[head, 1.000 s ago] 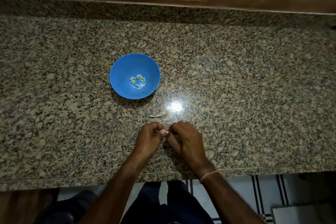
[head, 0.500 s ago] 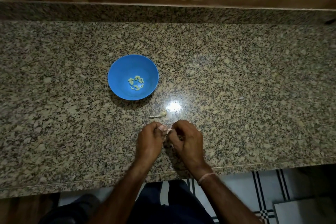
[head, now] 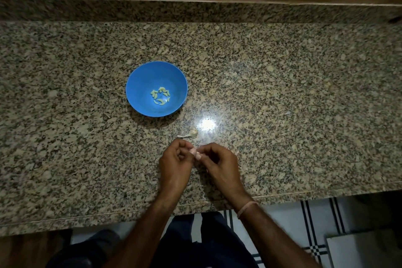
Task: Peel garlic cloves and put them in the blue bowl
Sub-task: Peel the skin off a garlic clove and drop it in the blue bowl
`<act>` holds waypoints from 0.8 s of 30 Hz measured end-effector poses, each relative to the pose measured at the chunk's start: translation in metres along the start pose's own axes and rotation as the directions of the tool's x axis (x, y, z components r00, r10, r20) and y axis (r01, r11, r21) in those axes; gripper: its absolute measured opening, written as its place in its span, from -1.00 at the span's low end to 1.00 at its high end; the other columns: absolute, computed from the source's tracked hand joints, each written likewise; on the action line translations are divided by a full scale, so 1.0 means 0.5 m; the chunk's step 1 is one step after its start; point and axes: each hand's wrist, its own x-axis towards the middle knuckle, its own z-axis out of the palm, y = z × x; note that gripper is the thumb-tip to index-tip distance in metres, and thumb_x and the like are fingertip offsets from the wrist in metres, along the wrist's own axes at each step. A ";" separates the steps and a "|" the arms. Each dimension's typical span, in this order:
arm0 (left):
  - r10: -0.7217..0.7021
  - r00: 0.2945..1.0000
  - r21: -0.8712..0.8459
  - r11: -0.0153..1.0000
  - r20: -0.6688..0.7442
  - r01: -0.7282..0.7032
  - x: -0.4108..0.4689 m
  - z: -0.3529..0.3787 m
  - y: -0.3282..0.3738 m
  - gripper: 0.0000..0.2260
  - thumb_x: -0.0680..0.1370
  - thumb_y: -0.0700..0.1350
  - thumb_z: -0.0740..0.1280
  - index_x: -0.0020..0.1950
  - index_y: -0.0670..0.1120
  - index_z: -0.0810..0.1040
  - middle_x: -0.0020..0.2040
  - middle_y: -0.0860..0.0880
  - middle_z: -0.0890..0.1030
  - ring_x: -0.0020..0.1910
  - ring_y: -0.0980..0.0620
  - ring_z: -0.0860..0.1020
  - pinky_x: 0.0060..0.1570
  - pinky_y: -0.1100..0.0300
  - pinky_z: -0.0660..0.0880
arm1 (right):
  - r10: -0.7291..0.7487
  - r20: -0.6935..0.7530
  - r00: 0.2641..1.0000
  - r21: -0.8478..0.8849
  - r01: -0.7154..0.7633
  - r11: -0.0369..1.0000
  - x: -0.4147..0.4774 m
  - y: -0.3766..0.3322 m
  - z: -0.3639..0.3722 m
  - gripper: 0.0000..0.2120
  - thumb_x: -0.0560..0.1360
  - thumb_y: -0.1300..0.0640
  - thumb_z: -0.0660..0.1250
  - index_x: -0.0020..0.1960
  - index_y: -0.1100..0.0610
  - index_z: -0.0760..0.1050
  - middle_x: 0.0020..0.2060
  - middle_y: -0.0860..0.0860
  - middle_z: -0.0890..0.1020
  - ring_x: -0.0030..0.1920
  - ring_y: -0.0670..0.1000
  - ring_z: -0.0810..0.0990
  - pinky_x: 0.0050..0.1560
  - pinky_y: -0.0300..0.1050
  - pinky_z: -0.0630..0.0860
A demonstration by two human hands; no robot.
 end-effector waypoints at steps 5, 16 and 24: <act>0.004 0.998 -0.087 0.996 0.059 0.001 -0.002 -0.003 -0.002 -0.80 0.61 -0.22 0.39 -0.04 0.10 0.57 -0.19 -0.04 0.68 -0.14 -0.03 0.70 0.01 -0.20 0.66 | 0.077 0.010 0.997 0.129 -0.077 0.989 0.006 0.003 -0.002 -0.96 0.54 0.28 0.48 -0.05 0.19 0.71 -0.17 0.04 0.75 -0.08 0.02 0.74 0.03 -0.09 0.66; 0.123 0.992 0.099 0.987 0.014 -0.124 -0.009 0.018 0.000 -0.81 0.64 -0.21 0.36 -0.03 0.11 0.57 -0.15 0.13 0.67 -0.15 0.19 0.64 -0.11 0.01 0.65 | 0.305 0.041 0.952 0.498 -0.284 0.820 -0.006 0.000 0.001 -0.84 0.61 0.18 0.42 -0.04 0.28 0.68 -0.15 0.26 0.69 -0.12 0.16 0.62 0.01 0.04 0.58; 0.335 0.941 0.308 0.892 0.044 -0.332 -0.012 0.029 0.000 -0.90 0.61 -0.05 0.40 0.11 0.09 0.66 0.12 0.17 0.59 0.17 0.10 0.47 0.04 0.08 0.51 | 0.186 -0.008 0.982 0.273 -0.177 0.945 0.009 0.009 -0.031 -0.74 0.63 0.10 0.40 -0.10 0.27 0.66 -0.20 0.22 0.69 -0.16 0.02 0.65 -0.02 -0.02 0.60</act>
